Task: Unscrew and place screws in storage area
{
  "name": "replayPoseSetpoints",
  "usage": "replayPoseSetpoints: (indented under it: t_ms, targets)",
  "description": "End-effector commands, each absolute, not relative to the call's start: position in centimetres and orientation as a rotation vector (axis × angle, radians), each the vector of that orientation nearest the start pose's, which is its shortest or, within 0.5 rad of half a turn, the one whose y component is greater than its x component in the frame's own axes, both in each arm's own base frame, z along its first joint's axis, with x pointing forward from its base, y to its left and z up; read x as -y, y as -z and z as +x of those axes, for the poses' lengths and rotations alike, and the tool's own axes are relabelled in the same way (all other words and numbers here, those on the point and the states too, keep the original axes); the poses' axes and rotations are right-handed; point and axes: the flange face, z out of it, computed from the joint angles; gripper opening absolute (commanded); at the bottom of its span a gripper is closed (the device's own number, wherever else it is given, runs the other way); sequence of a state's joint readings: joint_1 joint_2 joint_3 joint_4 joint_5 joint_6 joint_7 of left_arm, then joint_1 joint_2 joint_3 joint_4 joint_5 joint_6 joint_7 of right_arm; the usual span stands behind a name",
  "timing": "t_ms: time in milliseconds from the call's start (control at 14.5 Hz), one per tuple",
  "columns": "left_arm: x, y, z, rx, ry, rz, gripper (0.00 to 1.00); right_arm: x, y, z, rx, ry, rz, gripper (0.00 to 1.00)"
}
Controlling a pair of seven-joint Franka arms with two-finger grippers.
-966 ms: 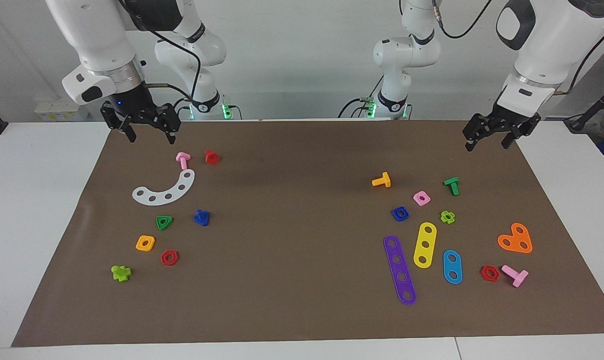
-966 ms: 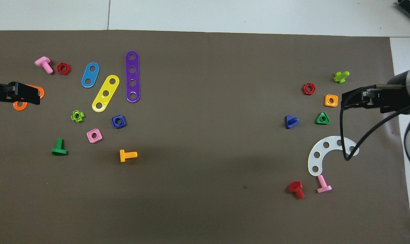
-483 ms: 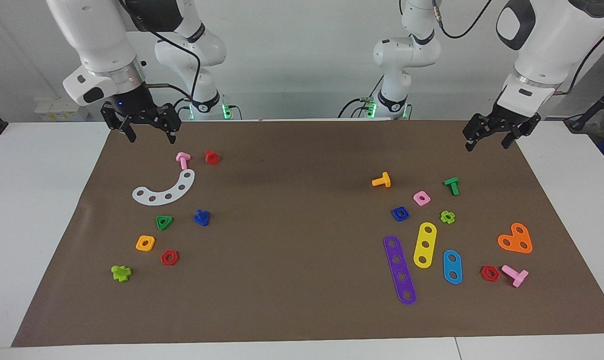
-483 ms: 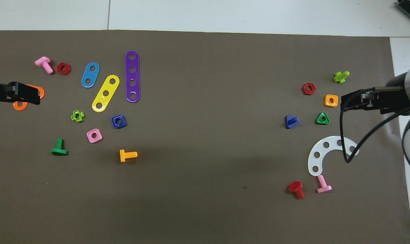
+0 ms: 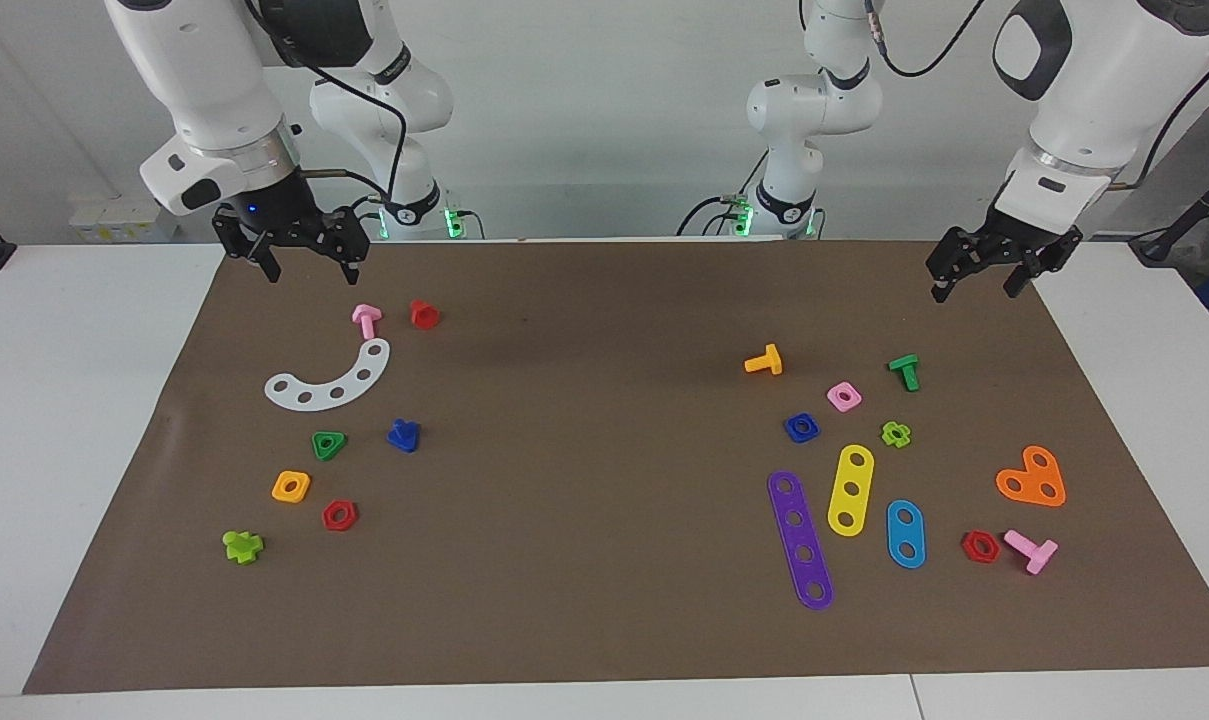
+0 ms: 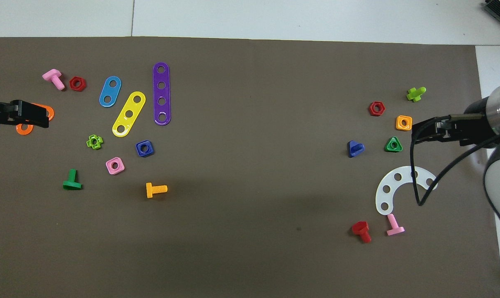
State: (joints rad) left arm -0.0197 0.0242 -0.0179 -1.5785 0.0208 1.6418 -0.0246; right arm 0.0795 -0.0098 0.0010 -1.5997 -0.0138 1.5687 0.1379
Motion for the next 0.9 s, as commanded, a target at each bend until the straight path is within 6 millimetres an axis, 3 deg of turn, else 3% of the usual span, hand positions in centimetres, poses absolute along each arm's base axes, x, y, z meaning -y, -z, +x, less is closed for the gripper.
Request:
replayPoseSetpoints:
  t_ms: [0,828]
  targets:
    - [1.68,-61.44,55.98,-0.018,0.064,-3.104,1.00,-4.19,-61.66,54.03,-0.058,-0.025,-3.155,1.00]
    - [1.77,-61.44,55.98,-0.020,0.064,-3.104,1.00,-4.26,-61.82,54.29,-0.065,0.006,-3.148,1.00]
